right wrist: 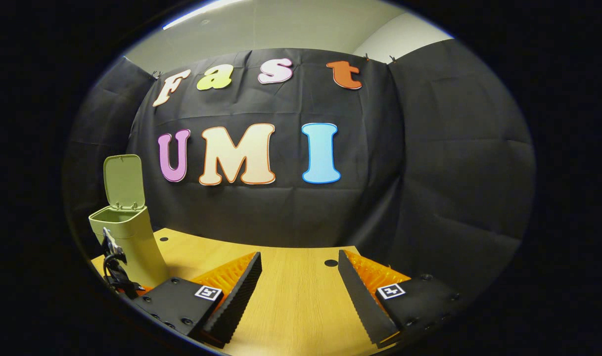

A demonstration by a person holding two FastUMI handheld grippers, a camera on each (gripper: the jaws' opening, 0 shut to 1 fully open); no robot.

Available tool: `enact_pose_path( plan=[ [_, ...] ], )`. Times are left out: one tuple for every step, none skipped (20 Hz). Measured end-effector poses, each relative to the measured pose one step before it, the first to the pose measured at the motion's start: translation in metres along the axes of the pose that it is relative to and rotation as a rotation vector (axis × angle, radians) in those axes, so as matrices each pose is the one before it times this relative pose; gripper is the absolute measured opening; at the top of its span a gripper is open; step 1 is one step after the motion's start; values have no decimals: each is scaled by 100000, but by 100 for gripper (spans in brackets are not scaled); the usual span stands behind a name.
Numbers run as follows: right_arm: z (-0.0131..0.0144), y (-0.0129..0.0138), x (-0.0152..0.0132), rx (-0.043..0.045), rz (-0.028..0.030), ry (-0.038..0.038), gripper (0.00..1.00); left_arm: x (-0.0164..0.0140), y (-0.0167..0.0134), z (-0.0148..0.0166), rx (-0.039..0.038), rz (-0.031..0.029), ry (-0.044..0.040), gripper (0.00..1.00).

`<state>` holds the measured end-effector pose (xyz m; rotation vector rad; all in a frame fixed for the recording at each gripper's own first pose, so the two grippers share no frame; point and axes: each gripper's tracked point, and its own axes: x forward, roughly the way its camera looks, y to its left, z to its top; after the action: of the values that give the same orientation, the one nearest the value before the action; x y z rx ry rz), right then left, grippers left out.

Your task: Press the lid of the desktop garbage bin to open it, pick up the crumpled paper on the desktop and throw it into the bin, then pick up the pop can on the desktop and drop it into the bin, and finally close the garbage bin lid.

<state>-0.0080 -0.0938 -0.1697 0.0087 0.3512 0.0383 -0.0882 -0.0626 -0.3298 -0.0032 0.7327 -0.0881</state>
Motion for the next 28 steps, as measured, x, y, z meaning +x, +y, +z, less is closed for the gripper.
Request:
enact_pose_path(
  plan=[
    [-61, -33, -15, -312, 138, 181, 98, 50, -86, -585, -423, 149, 710, 87],
    [-79, -39, -97, -491, 62, 163, 98, 88, -29, -270, -361, -170, 782, 87],
    [-86, 13, -71, -520, 83, 106, 98, -126, 51, -170, -419, -214, 1026, 87],
    [60, 57, -92, -363, 204, -177, 98, -168, 37, 184, -332, -140, 615, 86],
    [72, -22, -135, -159, 128, -204, 98, 83, -12, 146, 123, -418, -718, 79],
    [112, 63, -42, 187, 283, -217, 98, -156, -12, 219, 374, -498, -448, 78],
    [54, 205, 12, 388, 399, -128, 98, -156, -108, 159, 907, -381, -562, 78],
    [38, 145, -40, 240, 223, -94, 98, -266, -54, 802, 1026, -137, -1552, 77],
    [38, 152, 19, 33, 239, -206, 98, -358, -108, 1009, 703, -378, -2121, 78],
    [88, 170, -41, 29, 279, -384, 98, -258, -41, 1270, 495, -326, -2294, 77],
    [-1, 230, 110, 92, 391, -311, 98, -118, 297, 1498, 135, -16, -2292, 77],
    [72, 294, 10, 195, 590, -99, 98, -9, 136, 1606, -388, -433, -2797, 77],
    [-11, 304, 43, 215, 604, -16, 98, -65, 58, 1557, -377, 107, -2795, 77],
    [37, 336, 42, 200, 578, -45, 98, -14, 114, 1634, -2, -11, -2629, 77],
    [-64, 319, 29, 209, 703, -122, 98, -92, 224, 1590, 19, 411, -2966, 77],
    [-60, 362, -38, 10, 653, 106, 98, -10, 246, 1735, -58, 151, -2831, 77],
    [-102, 244, 129, -191, 486, 41, 98, 29, 111, 1615, 89, -15, -3094, 77],
    [6, 277, 4, -26, 534, -90, 98, 93, 344, 1677, 335, 490, -3061, 77],
    [-72, 287, -16, 130, 539, 1, 98, 89, 364, 1630, 341, 303, -2888, 77],
    [-12, 230, 42, 319, 245, 19, 98, 115, 509, 1698, 357, 750, -2830, 77],
    [-16, 147, 119, 367, 169, 30, 98, 20, 459, 1623, 151, 494, -2827, 77],
    [28, 170, 79, 436, 226, -39, 98, 139, 687, 1732, 204, 1566, -3485, 77],
    [-68, 189, 234, 421, 76, -75, 98, 88, 1030, 1684, 535, 2149, -3134, 77],
    [36, 36, 87, 347, -3, -82, 98, 185, 914, 1543, 519, 1945, -2701, 77],
    [-28, 1, -57, 325, 6, 40, 98, 98, 903, 1266, 351, 2187, -2388, 77],
    [102, 152, 190, 309, 38, -78, 98, 188, 906, 1257, 269, 1716, -2210, 77],
    [-89, 4, 49, 356, 50, -13, 98, 44, 968, 1083, 712, 1998, -2219, 77],
    [-1, 70, 111, 339, 140, -73, 98, 26, 1125, 940, 1110, 2340, -1647, 76]
  ],
)
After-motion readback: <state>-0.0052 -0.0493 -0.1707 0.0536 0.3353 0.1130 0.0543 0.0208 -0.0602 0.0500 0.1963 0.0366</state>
